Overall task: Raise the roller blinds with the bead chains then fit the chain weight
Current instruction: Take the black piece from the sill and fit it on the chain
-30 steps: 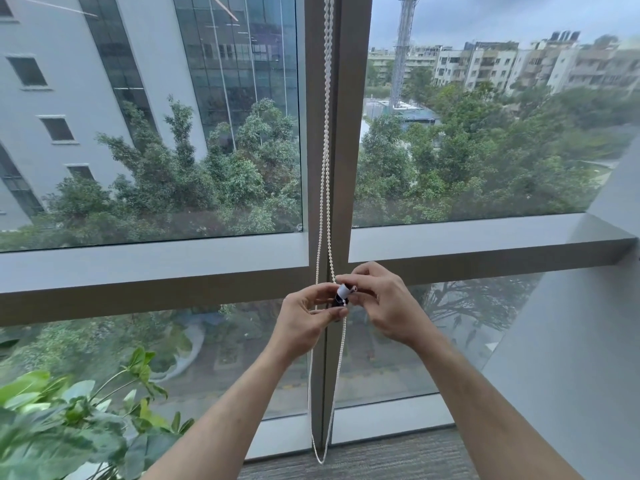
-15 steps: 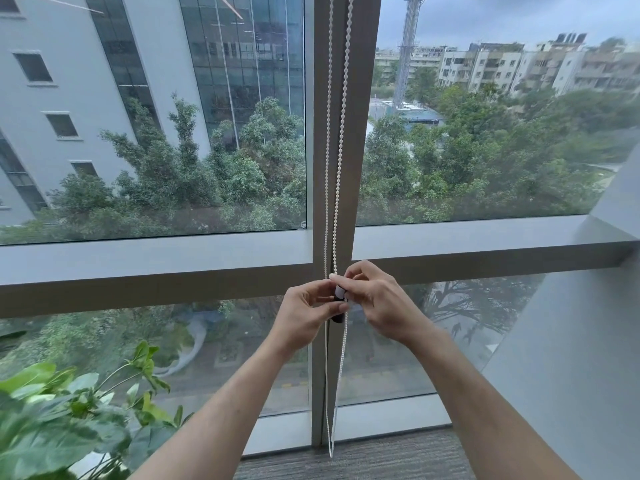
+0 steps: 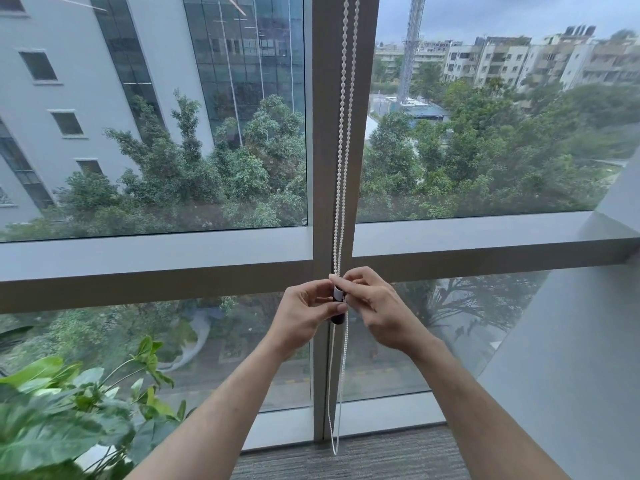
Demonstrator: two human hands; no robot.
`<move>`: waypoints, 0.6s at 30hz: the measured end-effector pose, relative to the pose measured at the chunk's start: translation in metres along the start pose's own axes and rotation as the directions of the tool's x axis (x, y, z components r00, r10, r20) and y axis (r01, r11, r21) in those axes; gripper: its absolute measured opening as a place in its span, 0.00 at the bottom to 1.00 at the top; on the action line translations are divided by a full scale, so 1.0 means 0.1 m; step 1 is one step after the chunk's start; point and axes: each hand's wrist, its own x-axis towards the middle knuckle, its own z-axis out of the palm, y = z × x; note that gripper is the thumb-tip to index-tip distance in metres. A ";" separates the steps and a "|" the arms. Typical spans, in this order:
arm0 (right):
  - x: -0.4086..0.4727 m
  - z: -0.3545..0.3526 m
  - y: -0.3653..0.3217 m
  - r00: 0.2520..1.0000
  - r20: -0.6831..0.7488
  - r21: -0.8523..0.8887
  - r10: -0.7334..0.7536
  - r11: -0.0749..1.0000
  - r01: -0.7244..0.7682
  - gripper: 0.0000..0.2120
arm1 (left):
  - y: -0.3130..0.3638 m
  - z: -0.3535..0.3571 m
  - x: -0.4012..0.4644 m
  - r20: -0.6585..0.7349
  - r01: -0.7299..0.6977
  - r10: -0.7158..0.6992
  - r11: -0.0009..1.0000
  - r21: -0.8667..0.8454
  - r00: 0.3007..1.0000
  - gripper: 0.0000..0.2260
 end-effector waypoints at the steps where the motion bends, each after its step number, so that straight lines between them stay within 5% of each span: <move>1: -0.01 0.01 0.01 0.999 -0.034 0.106 0.039 0.994 -0.035 0.19 | 0.01 0.00 0.00 -0.012 -0.001 0.001 1.000 -0.008 1.000 0.12; 5: -0.01 0.06 -0.01 0.914 -0.116 0.504 0.388 0.816 -0.282 0.20 | 0.03 0.00 0.00 -0.031 0.005 -0.005 1.000 -0.019 1.000 0.14; 8: -0.03 0.11 0.00 0.814 0.130 0.628 0.567 0.588 -0.509 0.35 | 0.00 0.02 -0.03 -0.024 -0.003 0.004 1.000 0.030 1.000 0.15; 11: -0.08 0.17 0.02 0.776 0.291 0.661 0.559 0.469 -0.586 0.32 | -0.03 0.03 -0.06 -0.037 -0.002 0.006 0.994 0.107 0.999 0.15; 18: -0.12 0.23 0.07 0.806 0.250 0.760 0.536 0.407 -0.506 0.26 | -0.05 0.03 -0.10 -0.031 0.007 -0.003 0.990 0.140 1.000 0.15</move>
